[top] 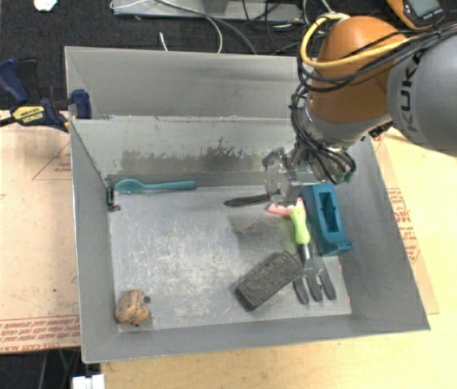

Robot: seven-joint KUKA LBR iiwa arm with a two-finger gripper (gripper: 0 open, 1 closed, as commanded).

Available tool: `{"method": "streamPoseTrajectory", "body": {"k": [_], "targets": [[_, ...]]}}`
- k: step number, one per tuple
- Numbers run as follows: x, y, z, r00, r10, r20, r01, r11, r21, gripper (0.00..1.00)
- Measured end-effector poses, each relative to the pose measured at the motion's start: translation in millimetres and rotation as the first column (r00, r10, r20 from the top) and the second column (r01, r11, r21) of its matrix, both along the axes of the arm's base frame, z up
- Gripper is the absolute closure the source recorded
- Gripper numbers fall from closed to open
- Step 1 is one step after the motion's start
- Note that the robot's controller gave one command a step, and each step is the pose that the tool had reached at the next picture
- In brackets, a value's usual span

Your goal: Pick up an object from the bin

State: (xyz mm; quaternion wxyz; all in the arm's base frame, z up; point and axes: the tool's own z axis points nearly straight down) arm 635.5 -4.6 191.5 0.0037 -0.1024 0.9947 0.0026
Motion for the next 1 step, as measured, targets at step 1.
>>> {"method": "streamPoseTrajectory", "body": {"k": [1], "targets": [[1.3,0.4,32.6,1.000,-0.001,0.006,0.001,1.000,0.000,1.00]]}}
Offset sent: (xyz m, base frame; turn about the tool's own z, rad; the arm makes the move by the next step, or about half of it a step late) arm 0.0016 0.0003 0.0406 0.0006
